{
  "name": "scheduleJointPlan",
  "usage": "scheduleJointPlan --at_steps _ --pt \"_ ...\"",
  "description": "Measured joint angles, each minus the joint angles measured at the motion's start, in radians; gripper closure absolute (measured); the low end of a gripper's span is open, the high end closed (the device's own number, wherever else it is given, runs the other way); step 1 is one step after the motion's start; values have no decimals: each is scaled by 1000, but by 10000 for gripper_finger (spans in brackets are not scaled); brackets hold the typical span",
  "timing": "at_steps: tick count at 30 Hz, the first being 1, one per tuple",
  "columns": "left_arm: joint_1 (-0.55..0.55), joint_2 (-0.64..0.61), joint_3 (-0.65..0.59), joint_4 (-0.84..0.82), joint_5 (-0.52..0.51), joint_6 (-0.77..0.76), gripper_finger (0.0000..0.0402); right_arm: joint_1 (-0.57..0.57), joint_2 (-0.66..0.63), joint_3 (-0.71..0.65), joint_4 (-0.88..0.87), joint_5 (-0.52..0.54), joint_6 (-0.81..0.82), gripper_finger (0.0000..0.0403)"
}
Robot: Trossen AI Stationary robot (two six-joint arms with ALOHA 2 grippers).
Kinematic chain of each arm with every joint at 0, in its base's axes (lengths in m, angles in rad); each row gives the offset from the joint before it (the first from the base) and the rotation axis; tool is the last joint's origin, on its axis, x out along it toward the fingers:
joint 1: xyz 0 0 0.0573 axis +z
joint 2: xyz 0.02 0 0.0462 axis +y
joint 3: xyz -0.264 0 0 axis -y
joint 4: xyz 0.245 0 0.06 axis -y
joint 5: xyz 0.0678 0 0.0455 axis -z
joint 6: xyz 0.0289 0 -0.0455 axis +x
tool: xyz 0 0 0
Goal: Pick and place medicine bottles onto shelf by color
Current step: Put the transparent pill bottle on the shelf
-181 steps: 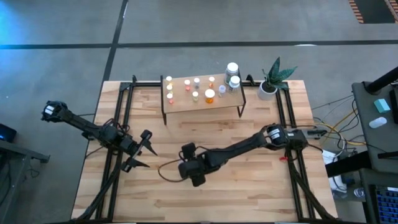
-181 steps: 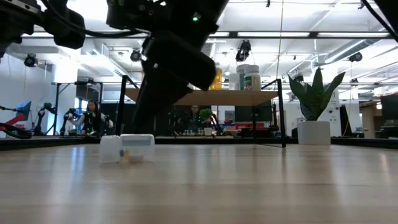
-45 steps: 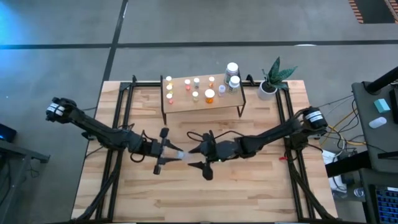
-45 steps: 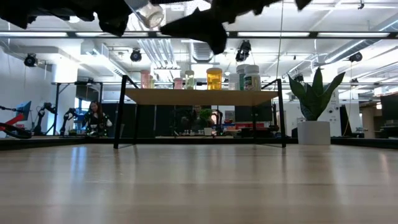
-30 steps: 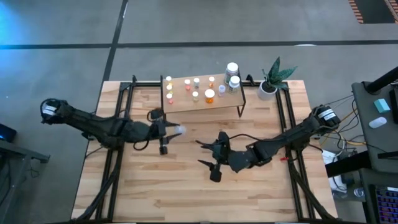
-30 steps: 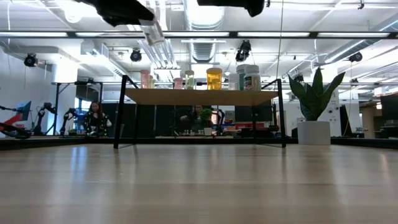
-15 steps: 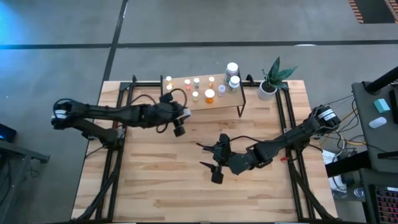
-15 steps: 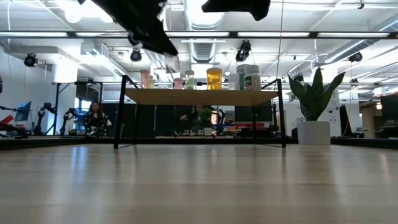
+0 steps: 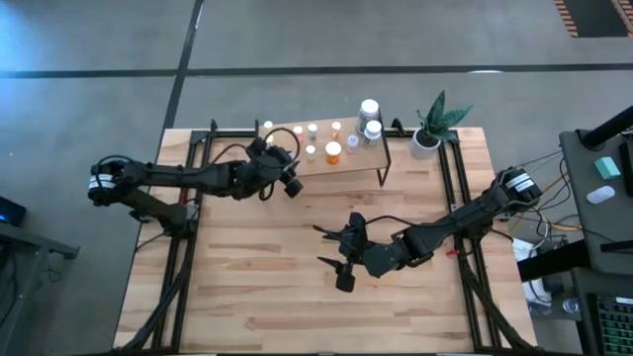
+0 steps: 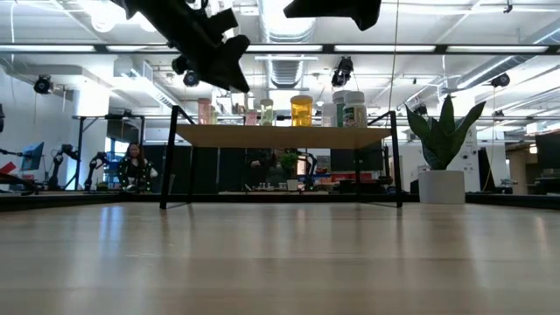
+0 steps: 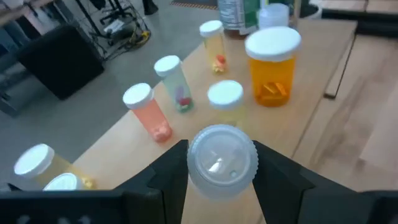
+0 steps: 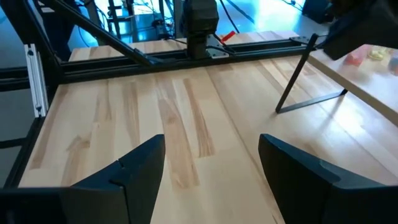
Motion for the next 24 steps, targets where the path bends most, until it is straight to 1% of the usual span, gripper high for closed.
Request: scheduleJointPlan --at_steps 7,9,13,18,24 --pt "91 0 -4 2 125 -72 260 11 0 0 7 0 1 156" --pt "115 0 -5 1 147 -73 260 11 0 0 7 -1 1 156" --pt "146 0 -5 2 156 -73 260 11 0 0 6 -1 0 156" --pt "177 6 -5 6 285 -67 260 11 0 0 7 -1 -2 156" --pt "181 19 -5 8 302 -38 260 11 0 0 7 -1 -2 156"
